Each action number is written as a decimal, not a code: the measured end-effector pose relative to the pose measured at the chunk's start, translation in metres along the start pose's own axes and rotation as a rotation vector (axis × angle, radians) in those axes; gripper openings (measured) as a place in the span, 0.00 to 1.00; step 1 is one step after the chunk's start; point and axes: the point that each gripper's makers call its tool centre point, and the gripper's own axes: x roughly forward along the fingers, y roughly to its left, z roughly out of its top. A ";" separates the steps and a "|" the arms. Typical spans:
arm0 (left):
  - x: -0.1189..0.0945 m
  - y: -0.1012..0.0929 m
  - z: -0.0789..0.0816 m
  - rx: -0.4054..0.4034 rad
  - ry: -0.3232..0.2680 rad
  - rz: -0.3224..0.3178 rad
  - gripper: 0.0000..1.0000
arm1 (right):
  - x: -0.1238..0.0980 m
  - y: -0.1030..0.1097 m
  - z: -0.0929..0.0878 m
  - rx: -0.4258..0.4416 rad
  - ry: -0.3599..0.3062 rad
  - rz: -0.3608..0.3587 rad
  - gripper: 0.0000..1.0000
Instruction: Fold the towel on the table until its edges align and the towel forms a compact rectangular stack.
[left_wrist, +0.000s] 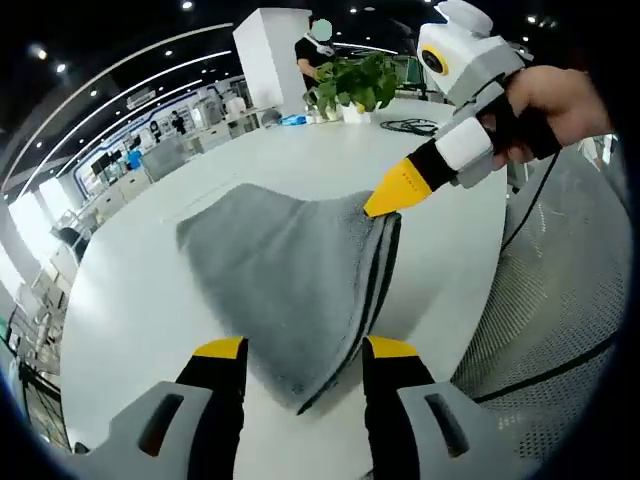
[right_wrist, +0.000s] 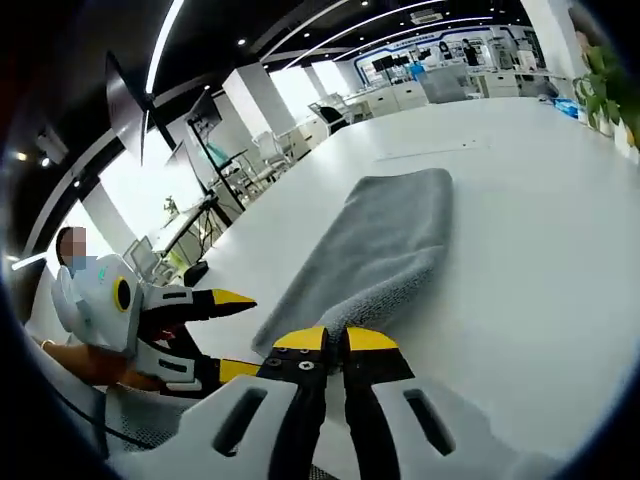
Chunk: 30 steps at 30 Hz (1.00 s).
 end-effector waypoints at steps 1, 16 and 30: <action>0.001 -0.003 -0.001 -0.009 -0.005 -0.019 0.51 | 0.000 0.000 0.000 0.003 0.000 0.001 0.03; 0.036 -0.037 -0.004 0.264 0.078 -0.221 0.30 | -0.001 0.001 0.005 0.011 -0.008 0.003 0.03; 0.041 -0.033 -0.002 0.298 0.058 -0.214 0.11 | -0.001 -0.005 0.000 0.028 0.004 -0.016 0.03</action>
